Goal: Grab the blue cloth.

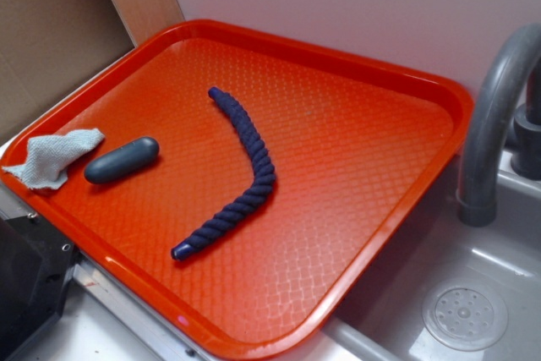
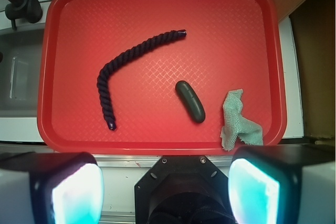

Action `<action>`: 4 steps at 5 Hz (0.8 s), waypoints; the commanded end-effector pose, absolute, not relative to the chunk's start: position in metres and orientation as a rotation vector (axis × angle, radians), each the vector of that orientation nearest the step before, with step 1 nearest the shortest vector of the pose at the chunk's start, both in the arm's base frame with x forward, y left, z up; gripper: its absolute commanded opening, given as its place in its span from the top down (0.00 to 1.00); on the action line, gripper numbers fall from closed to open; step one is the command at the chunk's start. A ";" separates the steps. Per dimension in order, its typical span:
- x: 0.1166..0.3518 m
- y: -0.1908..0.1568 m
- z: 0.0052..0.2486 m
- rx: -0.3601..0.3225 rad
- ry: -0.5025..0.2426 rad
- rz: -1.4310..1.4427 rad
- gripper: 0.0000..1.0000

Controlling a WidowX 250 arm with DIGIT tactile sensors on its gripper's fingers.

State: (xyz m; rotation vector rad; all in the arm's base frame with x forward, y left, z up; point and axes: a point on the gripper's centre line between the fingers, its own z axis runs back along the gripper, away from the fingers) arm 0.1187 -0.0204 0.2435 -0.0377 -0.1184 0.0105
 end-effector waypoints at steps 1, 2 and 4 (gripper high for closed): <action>0.119 -0.020 0.244 -0.038 -0.118 0.010 0.00; 0.134 0.013 0.194 0.027 -0.090 -0.003 0.00; 0.141 0.075 0.114 0.056 -0.068 0.061 0.00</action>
